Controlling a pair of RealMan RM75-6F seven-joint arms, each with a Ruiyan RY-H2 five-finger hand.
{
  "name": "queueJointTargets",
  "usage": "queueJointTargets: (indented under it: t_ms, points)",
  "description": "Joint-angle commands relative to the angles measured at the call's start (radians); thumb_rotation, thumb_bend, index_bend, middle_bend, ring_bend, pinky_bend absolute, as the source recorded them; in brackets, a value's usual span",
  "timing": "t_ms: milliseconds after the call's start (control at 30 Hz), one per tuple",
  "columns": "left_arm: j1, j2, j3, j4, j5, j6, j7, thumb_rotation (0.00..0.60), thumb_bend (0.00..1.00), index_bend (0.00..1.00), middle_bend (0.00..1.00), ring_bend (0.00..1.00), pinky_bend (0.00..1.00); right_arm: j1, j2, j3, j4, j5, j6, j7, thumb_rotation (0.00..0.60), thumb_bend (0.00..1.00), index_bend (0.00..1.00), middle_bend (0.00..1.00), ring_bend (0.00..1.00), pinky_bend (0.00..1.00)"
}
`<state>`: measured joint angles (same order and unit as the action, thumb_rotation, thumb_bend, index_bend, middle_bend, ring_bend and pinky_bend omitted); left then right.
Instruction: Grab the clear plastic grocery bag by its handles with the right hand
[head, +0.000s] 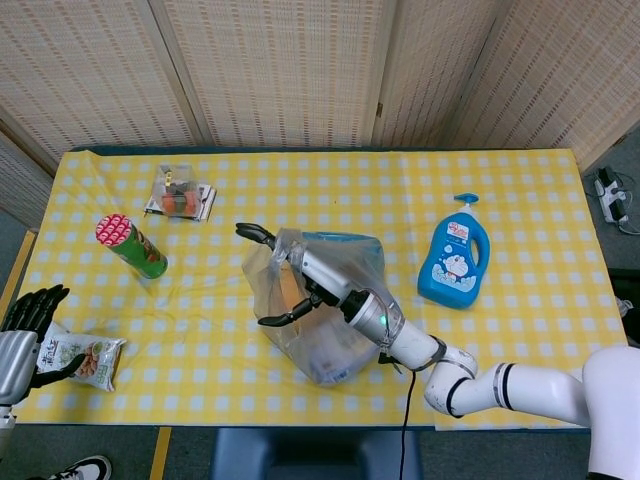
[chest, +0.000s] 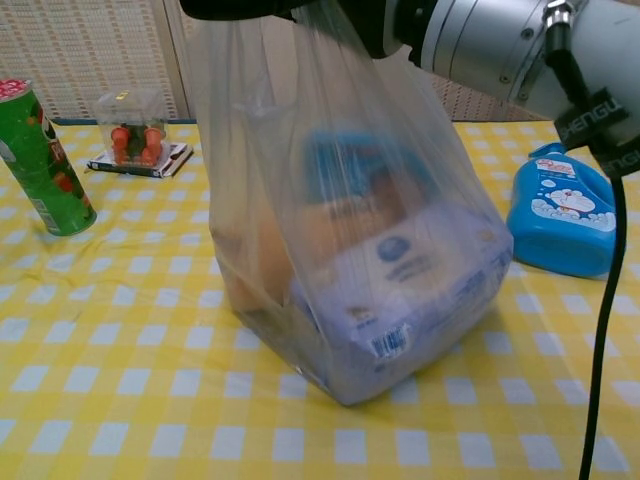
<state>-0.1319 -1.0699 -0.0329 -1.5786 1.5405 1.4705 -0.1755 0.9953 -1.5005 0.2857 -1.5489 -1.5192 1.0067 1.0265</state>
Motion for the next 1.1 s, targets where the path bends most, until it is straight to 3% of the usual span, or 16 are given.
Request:
queueJointTargets:
  t_ms: [33,267,533,700,900,1100]
  points:
    - [0.000,0.001,0.000,0.000,0.000,-0.001,-0.003,0.600,0.25,0.00,0.09,0.06,0.00,0.014,-0.014,0.009,0.014,0.001,-0.008,0.059,0.600,0.17,0.00,0.00,0.00,0.00]
    - [0.001,0.003,0.001,0.000,0.001,0.001,-0.007,0.600,0.25,0.00,0.09,0.06,0.00,0.042,-0.035,0.026,0.041,-0.013,-0.008,0.200,0.600,0.17,0.00,0.00,0.04,0.00]
    - [0.005,0.006,0.002,0.001,0.003,0.007,-0.013,0.600,0.25,0.00,0.09,0.06,0.00,0.055,-0.062,0.038,0.063,-0.013,0.019,0.244,0.600,0.17,0.00,0.00,0.10,0.00]
    - [0.004,0.008,0.002,0.001,0.006,0.005,-0.018,0.600,0.25,0.00,0.09,0.06,0.00,0.049,-0.075,0.060,0.049,0.036,0.015,0.366,0.600,0.17,0.00,0.07,0.18,0.02]
    - [0.003,0.008,0.003,0.003,0.004,0.001,-0.019,0.600,0.25,0.00,0.09,0.06,0.00,0.031,-0.074,0.086,0.021,0.091,-0.008,0.538,0.597,0.18,0.12,0.21,0.26,0.16]
    - [0.000,0.006,0.005,0.002,0.002,-0.008,-0.014,0.600,0.25,0.00,0.09,0.06,0.00,0.003,-0.055,0.111,-0.034,0.136,-0.026,0.631,0.600,0.18,0.24,0.36,0.43,0.36]
